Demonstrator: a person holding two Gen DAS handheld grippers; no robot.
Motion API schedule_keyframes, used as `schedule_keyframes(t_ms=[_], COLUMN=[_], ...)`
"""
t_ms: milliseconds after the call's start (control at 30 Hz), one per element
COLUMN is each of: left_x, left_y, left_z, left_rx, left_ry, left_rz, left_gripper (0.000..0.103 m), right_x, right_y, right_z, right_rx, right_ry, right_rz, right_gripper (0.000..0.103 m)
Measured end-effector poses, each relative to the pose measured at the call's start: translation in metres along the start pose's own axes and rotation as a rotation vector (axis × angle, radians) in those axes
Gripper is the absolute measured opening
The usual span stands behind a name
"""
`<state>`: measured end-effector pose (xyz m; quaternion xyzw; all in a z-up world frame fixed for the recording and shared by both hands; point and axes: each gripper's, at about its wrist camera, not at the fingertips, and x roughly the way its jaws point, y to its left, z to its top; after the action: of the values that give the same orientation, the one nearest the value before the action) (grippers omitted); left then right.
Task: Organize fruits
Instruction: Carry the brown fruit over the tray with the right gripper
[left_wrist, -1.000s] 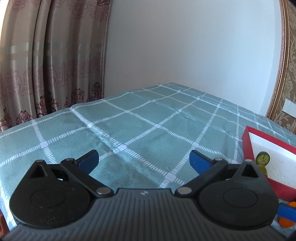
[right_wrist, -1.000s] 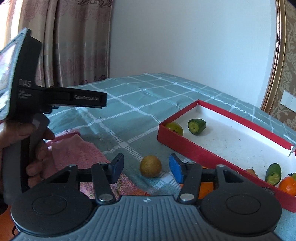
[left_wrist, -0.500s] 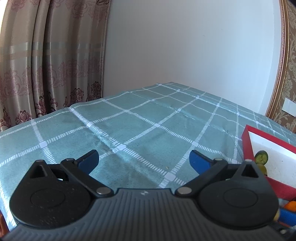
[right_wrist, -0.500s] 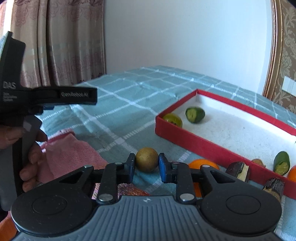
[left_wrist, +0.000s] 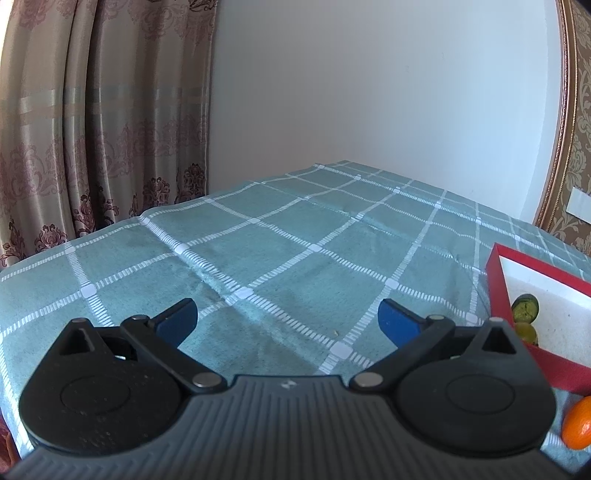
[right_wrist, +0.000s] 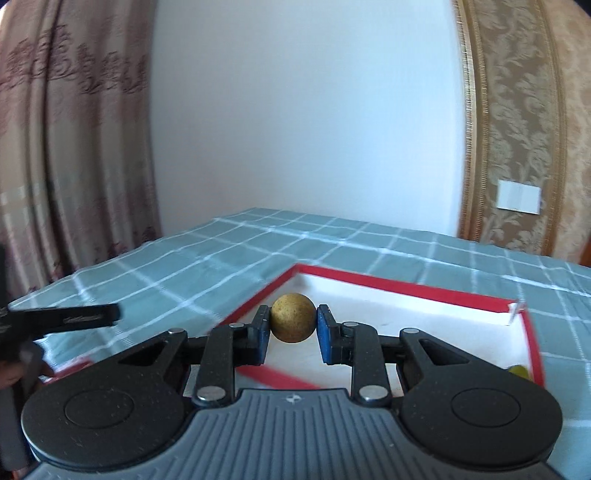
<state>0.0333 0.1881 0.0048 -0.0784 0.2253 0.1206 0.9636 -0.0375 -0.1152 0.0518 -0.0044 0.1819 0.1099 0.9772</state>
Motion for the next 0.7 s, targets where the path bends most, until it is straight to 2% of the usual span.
schedule_keyframes(t_ms=[233, 700], left_x=[0.001, 0.001], left_y=[0.0, 0.0], left_z=[0.0, 0.0], left_rx=[0.004, 0.003], left_ry=[0.003, 0.004], left_rz=[-0.016, -0.023], left_gripper=[0.103, 0.103], right_x=[0.015, 0.057], right_y=[-0.033, -0.05], right_z=[-0.002, -0.017], right_rx=[0.026, 0.062], right_ry=[0.038, 0.143], right_rz=[-0.058, -0.095], right_gripper=[0.026, 0.026])
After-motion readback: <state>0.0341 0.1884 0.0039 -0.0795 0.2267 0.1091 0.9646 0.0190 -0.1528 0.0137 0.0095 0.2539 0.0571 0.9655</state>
